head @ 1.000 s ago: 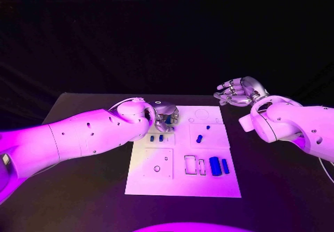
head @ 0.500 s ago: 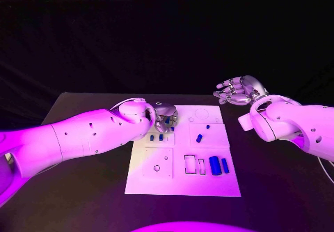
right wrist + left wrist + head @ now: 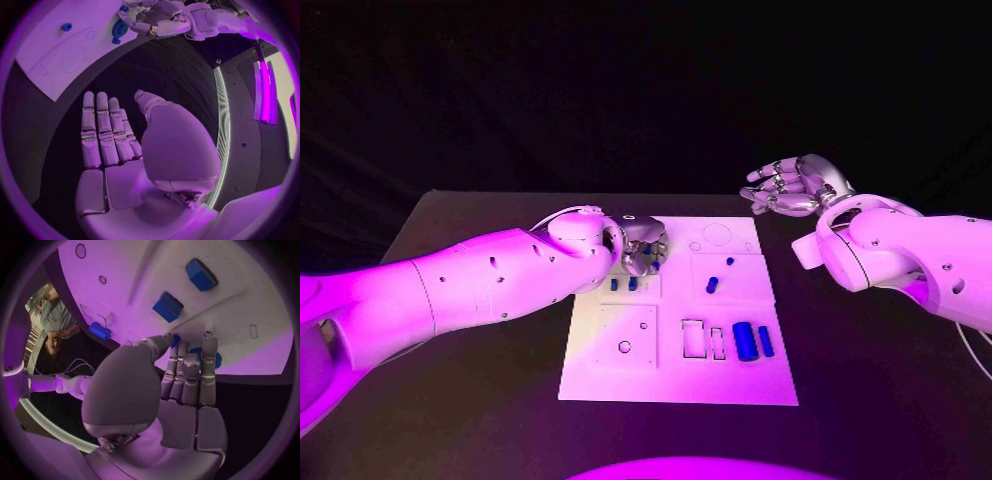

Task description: Assemble the parts on the task board

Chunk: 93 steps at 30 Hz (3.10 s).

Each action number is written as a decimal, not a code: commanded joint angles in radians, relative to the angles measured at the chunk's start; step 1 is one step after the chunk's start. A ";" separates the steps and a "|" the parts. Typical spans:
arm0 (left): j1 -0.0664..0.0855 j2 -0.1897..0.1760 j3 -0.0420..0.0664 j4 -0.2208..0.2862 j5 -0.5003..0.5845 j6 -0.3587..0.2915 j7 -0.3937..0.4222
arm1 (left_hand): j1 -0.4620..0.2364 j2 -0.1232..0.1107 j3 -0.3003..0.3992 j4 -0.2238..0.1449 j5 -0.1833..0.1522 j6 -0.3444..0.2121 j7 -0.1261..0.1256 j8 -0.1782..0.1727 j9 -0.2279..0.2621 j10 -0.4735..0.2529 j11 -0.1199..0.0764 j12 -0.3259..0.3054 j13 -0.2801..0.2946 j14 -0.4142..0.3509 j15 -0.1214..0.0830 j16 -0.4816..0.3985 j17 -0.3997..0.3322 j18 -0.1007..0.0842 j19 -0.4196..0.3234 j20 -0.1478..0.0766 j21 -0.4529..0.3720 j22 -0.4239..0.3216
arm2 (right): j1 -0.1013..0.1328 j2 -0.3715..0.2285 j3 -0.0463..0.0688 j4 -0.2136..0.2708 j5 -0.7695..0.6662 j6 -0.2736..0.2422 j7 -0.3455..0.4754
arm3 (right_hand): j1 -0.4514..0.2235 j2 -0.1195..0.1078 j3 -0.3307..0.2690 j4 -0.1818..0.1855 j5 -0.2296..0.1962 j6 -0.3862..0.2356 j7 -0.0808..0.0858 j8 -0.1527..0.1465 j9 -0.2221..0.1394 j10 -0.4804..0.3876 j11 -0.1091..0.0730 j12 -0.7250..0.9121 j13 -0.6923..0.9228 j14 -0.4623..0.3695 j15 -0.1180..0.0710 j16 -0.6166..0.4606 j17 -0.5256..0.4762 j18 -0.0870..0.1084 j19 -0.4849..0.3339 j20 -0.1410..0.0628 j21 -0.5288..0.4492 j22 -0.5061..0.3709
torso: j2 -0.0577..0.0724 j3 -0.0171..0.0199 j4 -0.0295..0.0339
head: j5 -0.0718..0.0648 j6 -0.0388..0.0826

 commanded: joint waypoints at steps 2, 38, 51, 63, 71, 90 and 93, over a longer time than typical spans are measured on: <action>-0.005 0.004 -0.002 -0.004 0.003 0.002 0.011 | 0.005 0.006 0.007 -0.003 -0.004 0.010 0.001 -0.006 -0.002 0.010 0.001 -0.009 -0.006 0.007 0.000 0.007 -0.002 -0.011 0.006 -0.004 0.008 0.004 | 0.000 0.001 0.000 0.002 -0.001 0.002 0.016 | -0.013 -0.002 0.001 -0.005 0.005 -0.006 0.026 -0.006 -0.001 -0.004 0.007 -0.004 -0.002 -0.003 0.007 -0.005 -0.002 0.006 0.000 0.005 -0.006 -0.004 | -0.001 0.0005 0.0002 | 0.000 -0.002; -0.008 -0.080 0.038 0.074 0.116 -0.109 0.034 | -0.015 0.045 0.053 -0.084 -0.004 0.119 -0.005 -0.035 0.011 0.133 -0.017 -0.049 -0.018 0.116 -0.017 0.080 0.113 -0.034 0.084 -0.018 0.123 0.148 | 0.000 0.003 0.000 -0.004 0.001 0.006 0.015 | -0.019 -0.001 -0.001 -0.009 0.008 -0.004 0.029 -0.004 -0.002 -0.007 0.010 -0.005 -0.012 -0.006 0.011 -0.016 -0.008 0.006 -0.005 0.008 -0.007 -0.019 | -0.003 0.0004 0.0032 | -0.001 0.007; -0.005 -0.153 0.063 0.129 0.148 -0.059 0.009 | -0.026 0.040 0.051 -0.083 -0.006 0.123 -0.005 -0.040 0.012 0.138 -0.017 -0.059 -0.020 0.114 -0.016 0.079 0.107 -0.033 0.081 -0.017 0.121 0.146 | -0.001 0.002 0.000 -0.007 0.001 0.010 0.014 | -0.020 0.000 -0.001 -0.012 0.008 -0.004 0.029 -0.004 -0.003 -0.011 0.011 -0.006 -0.018 -0.009 0.013 -0.023 -0.012 0.005 -0.009 0.010 -0.007 -0.028 | -0.002 0.0001 0.0019 | 0.001 0.010; -0.009 -0.154 0.051 0.096 0.136 -0.033 0.002 | -0.028 0.039 0.050 -0.083 -0.006 0.123 -0.005 -0.042 0.012 0.139 -0.016 -0.061 -0.021 0.113 -0.016 0.079 0.104 -0.032 0.078 -0.017 0.119 0.142 | -0.004 0.004 0.000 -0.010 0.001 0.013 0.013 | -0.021 0.000 -0.001 -0.013 0.008 -0.004 0.029 -0.004 -0.004 -0.012 0.012 -0.007 -0.019 -0.010 0.013 -0.025 -0.013 0.005 -0.011 0.011 -0.007 -0.030 | 0.000 -0.0005 0.0001 | 0.004 0.007; -0.011 -0.158 0.046 0.085 0.128 -0.019 -0.003 | -0.028 0.039 0.050 -0.083 -0.006 0.123 -0.005 -0.042 0.012 0.139 -0.016 -0.061 -0.021 0.113 -0.016 0.079 0.104 -0.032 0.078 -0.017 0.119 0.142 | -0.005 0.003 0.000 -0.010 0.001 0.012 0.012 | -0.022 0.001 -0.001 -0.013 0.008 -0.004 0.030 -0.004 -0.004 -0.012 0.012 -0.007 -0.020 -0.010 0.013 -0.026 -0.014 0.006 -0.011 0.011 -0.007 -0.032 | -0.001 0.0002 0.0008 | 0.005 0.002; -0.010 -0.171 0.041 0.088 0.127 0.003 -0.002 | -0.026 0.040 0.052 -0.088 -0.006 0.129 -0.006 -0.043 0.014 0.147 -0.018 -0.065 -0.020 0.111 -0.017 0.078 0.102 -0.032 0.077 -0.017 0.119 0.143 | -0.005 0.001 0.000 -0.009 0.001 0.010 0.012 | -0.022 0.001 -0.001 -0.014 0.008 -0.004 0.030 -0.004 -0.004 -0.013 0.012 -0.007 -0.022 -0.010 0.014 -0.028 -0.014 0.006 -0.012 0.011 -0.007 -0.034 | -0.001 0.0001 0.0000 | 0.006 0.000; -0.010 -0.171 0.040 0.086 0.127 0.001 -0.001 | -0.026 0.040 0.052 -0.088 -0.007 0.130 -0.006 -0.044 0.015 0.149 -0.019 -0.065 -0.020 0.112 -0.017 0.078 0.102 -0.033 0.077 -0.017 0.119 0.144 | -0.005 0.001 0.000 -0.009 0.000 0.009 0.012 | -0.022 0.001 -0.001 -0.014 0.008 -0.004 0.030 -0.004 -0.004 -0.013 0.012 -0.007 -0.022 -0.010 0.014 -0.028 -0.014 0.006 -0.012 0.011 -0.007 -0.034 | -0.001 0.0005 0.0001 | 0.007 -0.001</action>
